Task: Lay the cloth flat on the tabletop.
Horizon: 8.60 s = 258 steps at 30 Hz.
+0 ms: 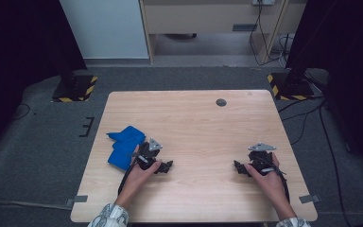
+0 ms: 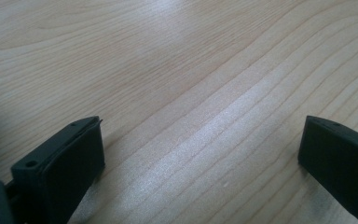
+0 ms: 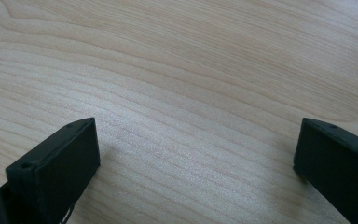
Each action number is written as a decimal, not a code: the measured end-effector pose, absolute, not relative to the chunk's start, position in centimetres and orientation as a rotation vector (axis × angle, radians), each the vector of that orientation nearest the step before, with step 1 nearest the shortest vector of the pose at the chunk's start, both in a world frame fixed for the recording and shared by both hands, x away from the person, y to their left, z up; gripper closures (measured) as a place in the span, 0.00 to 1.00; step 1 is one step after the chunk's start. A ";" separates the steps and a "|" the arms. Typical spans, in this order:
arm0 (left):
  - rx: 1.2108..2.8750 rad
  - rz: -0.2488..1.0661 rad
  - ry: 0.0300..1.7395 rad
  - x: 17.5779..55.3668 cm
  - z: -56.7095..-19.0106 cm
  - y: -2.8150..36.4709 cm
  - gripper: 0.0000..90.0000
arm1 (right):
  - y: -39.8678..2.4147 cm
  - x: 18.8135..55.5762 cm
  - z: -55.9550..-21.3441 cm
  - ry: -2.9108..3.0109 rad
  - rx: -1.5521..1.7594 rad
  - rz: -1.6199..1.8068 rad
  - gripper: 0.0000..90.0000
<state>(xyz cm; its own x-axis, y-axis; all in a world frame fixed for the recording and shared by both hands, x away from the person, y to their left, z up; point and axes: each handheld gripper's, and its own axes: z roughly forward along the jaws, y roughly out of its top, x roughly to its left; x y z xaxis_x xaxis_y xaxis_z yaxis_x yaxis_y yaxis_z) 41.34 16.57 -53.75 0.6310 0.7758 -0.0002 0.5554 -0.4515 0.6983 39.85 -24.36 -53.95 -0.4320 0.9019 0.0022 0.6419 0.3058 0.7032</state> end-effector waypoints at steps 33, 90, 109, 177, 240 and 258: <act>1.865 0.631 1.280 41.5 -46.9 27.7 0.09 | -24.4 39.8 -53.9 2.180 1.384 0.898 0.00; 1.958 0.457 1.258 40.4 -49.9 27.6 0.87 | -24.2 39.6 -54.0 2.172 1.387 0.893 0.01; 1.962 0.444 1.356 41.5 -52.7 27.9 0.33 | -24.2 39.6 -54.0 2.172 1.388 0.895 0.01; 2.118 0.231 0.876 39.1 -50.7 11.2 0.75 | -24.0 39.6 -53.9 2.188 1.373 0.902 0.01; 2.144 0.293 0.958 40.0 -52.5 12.5 0.93 | -19.5 37.6 -51.7 2.352 1.023 1.071 0.63; 2.052 0.310 0.890 39.9 -51.3 11.2 0.66 | -16.0 35.6 -50.0 2.392 0.882 1.295 0.72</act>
<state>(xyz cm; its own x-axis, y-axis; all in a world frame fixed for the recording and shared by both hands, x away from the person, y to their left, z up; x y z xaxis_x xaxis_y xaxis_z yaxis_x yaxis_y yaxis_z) 39.86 11.15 -51.35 0.7151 0.6917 -0.1008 0.4795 -0.3805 0.7907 35.63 -16.03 -50.00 -0.7738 0.6322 0.0407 0.3797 0.4113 0.8287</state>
